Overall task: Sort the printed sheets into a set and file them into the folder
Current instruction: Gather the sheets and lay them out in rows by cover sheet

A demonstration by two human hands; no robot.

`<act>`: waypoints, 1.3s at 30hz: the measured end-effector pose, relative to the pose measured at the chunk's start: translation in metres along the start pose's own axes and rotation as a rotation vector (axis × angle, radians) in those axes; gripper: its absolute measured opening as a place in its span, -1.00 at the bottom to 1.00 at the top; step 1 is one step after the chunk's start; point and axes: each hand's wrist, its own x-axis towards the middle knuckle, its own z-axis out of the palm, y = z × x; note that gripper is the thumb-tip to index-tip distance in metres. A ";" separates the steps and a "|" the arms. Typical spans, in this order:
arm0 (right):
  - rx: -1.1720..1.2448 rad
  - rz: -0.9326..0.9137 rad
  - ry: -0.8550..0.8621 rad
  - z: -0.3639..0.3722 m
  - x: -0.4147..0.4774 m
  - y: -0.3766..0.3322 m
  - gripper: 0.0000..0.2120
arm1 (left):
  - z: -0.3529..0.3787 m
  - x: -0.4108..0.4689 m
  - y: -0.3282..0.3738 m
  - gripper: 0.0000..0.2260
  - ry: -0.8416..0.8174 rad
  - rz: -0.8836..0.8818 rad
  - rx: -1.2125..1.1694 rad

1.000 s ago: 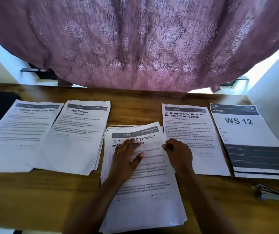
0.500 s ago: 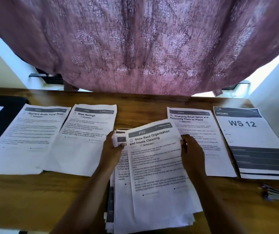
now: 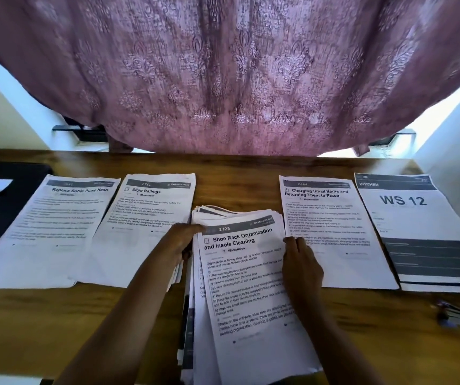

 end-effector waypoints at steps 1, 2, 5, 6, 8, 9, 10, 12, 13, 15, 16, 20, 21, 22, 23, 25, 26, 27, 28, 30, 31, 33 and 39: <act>0.003 -0.007 0.015 0.001 -0.001 0.001 -0.74 | 0.000 -0.004 0.001 -0.77 0.001 0.016 0.047; 0.010 -0.012 0.033 0.003 -0.001 0.001 -0.75 | 0.000 -0.005 0.000 -0.76 -0.010 0.065 0.092; 0.110 0.016 0.124 0.006 0.001 0.007 -0.80 | 0.001 -0.014 -0.007 -0.74 -0.081 0.264 0.208; 0.179 0.047 0.159 0.006 0.002 0.011 -0.82 | 0.003 -0.016 -0.012 -0.74 -0.105 0.316 0.229; 0.352 0.119 0.224 0.007 0.005 0.020 -0.83 | 0.008 -0.019 -0.024 -0.72 -0.108 0.433 0.251; 0.426 0.146 0.249 0.007 0.006 0.024 -0.83 | 0.012 -0.019 -0.029 -0.69 -0.078 0.491 0.294; 0.475 0.160 0.267 0.007 0.007 0.027 -0.83 | 0.014 -0.016 -0.033 -0.68 -0.046 0.534 0.376; 0.518 0.159 0.275 0.008 0.007 0.031 -0.83 | 0.015 -0.015 -0.029 -0.63 -0.016 0.556 0.523; 0.529 0.153 0.272 0.009 0.007 0.031 -0.82 | 0.015 -0.012 -0.025 -0.60 -0.009 0.552 0.564; 0.537 0.139 0.271 0.011 0.007 0.032 -0.83 | 0.013 -0.005 -0.013 -0.59 -0.014 0.509 0.576; 0.534 0.134 0.273 0.011 0.007 0.032 -0.83 | 0.013 -0.005 -0.006 -0.62 -0.023 0.470 0.556; 0.516 0.126 0.282 0.013 0.008 0.033 -0.83 | 0.011 0.001 0.005 -0.80 0.038 0.356 0.245; 0.514 0.123 0.283 0.014 0.007 0.033 -0.83 | 0.010 0.002 0.004 -0.76 0.056 0.338 0.191; 0.515 0.120 0.283 0.014 0.007 0.033 -0.83 | 0.009 0.003 0.002 -0.69 0.073 0.317 0.161; 0.519 0.118 0.285 0.014 0.007 0.032 -0.83 | 0.008 0.004 -0.001 -0.61 0.094 0.291 0.165; 0.522 0.124 0.288 0.014 0.007 0.033 -0.83 | 0.005 0.008 -0.008 -0.53 0.128 0.243 0.200; 0.524 0.128 0.288 0.015 0.007 0.034 -0.83 | 0.004 0.008 -0.009 -0.56 0.133 0.225 0.214; 0.531 0.132 0.288 0.016 0.008 0.034 -0.83 | 0.002 0.007 -0.010 -0.62 0.131 0.210 0.222; 0.542 0.134 0.289 0.016 0.007 0.034 -0.83 | 0.000 0.007 -0.011 -0.68 0.111 0.200 0.227; 0.567 0.136 0.291 0.016 0.007 0.034 -0.82 | -0.004 0.003 -0.012 -0.75 0.048 0.183 0.232; 0.578 0.138 0.295 0.015 0.008 0.034 -0.82 | -0.006 0.000 -0.013 -0.77 0.019 0.192 0.219; 0.593 0.145 0.312 0.015 0.008 0.035 -0.82 | -0.006 -0.004 -0.020 -0.77 -0.035 0.244 0.188; 0.688 0.166 0.326 0.011 0.008 0.037 -0.83 | 0.007 -0.019 -0.044 -0.73 -0.202 0.398 0.266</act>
